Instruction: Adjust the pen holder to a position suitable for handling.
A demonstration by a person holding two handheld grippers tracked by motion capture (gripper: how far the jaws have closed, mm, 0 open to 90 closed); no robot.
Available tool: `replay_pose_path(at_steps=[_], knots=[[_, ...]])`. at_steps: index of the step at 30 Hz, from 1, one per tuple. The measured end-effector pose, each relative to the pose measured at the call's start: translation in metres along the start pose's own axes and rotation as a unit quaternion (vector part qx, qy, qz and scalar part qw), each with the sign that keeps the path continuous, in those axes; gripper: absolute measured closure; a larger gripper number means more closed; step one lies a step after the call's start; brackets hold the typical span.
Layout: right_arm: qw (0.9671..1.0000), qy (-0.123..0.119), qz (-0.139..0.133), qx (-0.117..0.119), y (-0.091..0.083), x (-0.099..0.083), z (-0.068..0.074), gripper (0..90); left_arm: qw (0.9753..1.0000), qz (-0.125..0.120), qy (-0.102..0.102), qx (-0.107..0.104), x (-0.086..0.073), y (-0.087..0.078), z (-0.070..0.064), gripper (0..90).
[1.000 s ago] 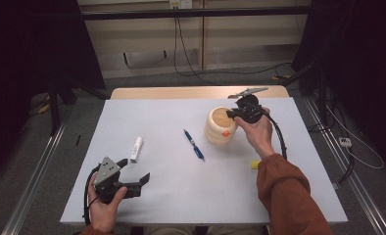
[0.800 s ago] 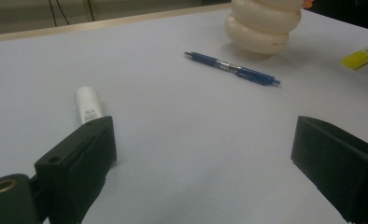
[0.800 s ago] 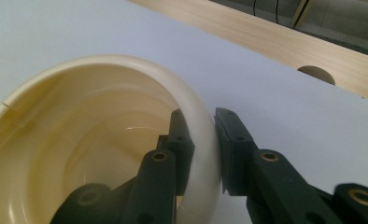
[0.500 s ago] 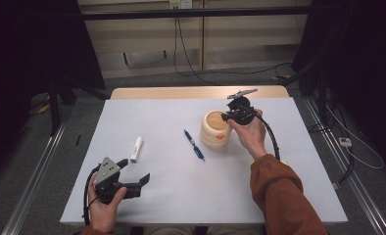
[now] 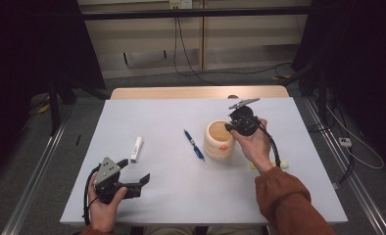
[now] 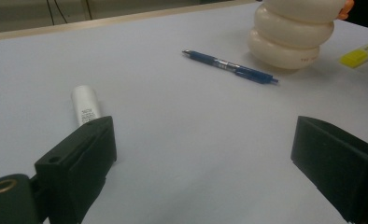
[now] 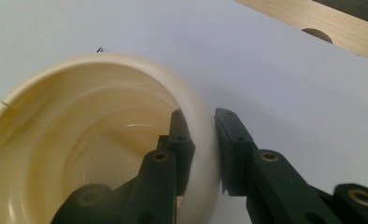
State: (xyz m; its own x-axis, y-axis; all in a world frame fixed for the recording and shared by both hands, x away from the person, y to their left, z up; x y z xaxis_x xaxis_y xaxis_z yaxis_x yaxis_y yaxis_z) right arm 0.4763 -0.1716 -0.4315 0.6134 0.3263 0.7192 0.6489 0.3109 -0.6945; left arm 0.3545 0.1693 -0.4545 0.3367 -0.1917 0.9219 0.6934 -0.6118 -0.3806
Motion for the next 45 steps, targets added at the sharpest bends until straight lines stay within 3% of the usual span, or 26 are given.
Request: replay_pose_path(at_steps=[11, 18, 26, 28, 31, 34, 38, 39, 45], knots=[[0.9995, 0.02, 0.017, -0.021, 0.001, -0.015, -0.001, 77.4, 1.0, 0.001, -0.001, -0.001, 0.0, 0.002, 0.0, 6.7], [0.9992, 0.035, 0.017, -0.012, 0.002, -0.015, -0.002, 74.0, 1.0, 0.001, -0.002, -0.002, 0.0, 0.002, 0.0, 6.6], [0.9991, 0.041, 0.006, 0.012, 0.007, -0.019, -0.001, 55.7, 1.0, 0.003, -0.003, -0.002, -0.001, 0.002, 0.0, 6.6], [0.9988, 0.042, -0.004, 0.023, 0.007, -0.019, -0.001, 44.8, 1.0, 0.002, -0.004, -0.001, -0.001, 0.002, 0.0, 6.7], [0.9985, 0.039, -0.021, 0.034, 0.005, -0.016, 0.0, 40.0, 1.0, 0.002, -0.004, -0.002, -0.001, 0.001, 0.0, 6.6], [0.9981, 0.023, -0.045, 0.034, -0.001, -0.014, -0.001, 28.9, 1.0, 0.003, -0.003, -0.002, -0.001, 0.001, 0.0, 6.6], [0.9974, 0.021, -0.058, 0.038, -0.005, -0.015, -0.002, 21.9, 1.0, 0.004, -0.002, -0.002, -0.001, 0.001, 0.0, 6.6], [0.997, 0.025, -0.059, 0.043, -0.005, -0.017, -0.003, 16.1, 1.0, 0.003, -0.003, -0.002, -0.001, 0.001, 0.0, 6.6], [0.9938, 0.034, -0.092, 0.051, -0.016, -0.018, -0.006, 11.5, 1.0, 0.003, -0.003, -0.002, -0.001, 0.002, 0.0, 6.6]])
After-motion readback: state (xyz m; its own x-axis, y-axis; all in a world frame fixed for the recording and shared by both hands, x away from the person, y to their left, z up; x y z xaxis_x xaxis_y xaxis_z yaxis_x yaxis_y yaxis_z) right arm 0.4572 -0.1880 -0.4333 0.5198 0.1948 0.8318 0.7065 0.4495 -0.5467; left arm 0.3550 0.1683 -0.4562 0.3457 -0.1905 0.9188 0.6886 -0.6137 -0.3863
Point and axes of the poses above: each handheld gripper's, and its own axes: y roughly forward along the jaws, x roughly out of its top, z roughly to its left, the point moved 7 cm from there along y, roughly forward along the jaws, and after that the axes turned 4 degrees about -z, right-handed, at the moved point
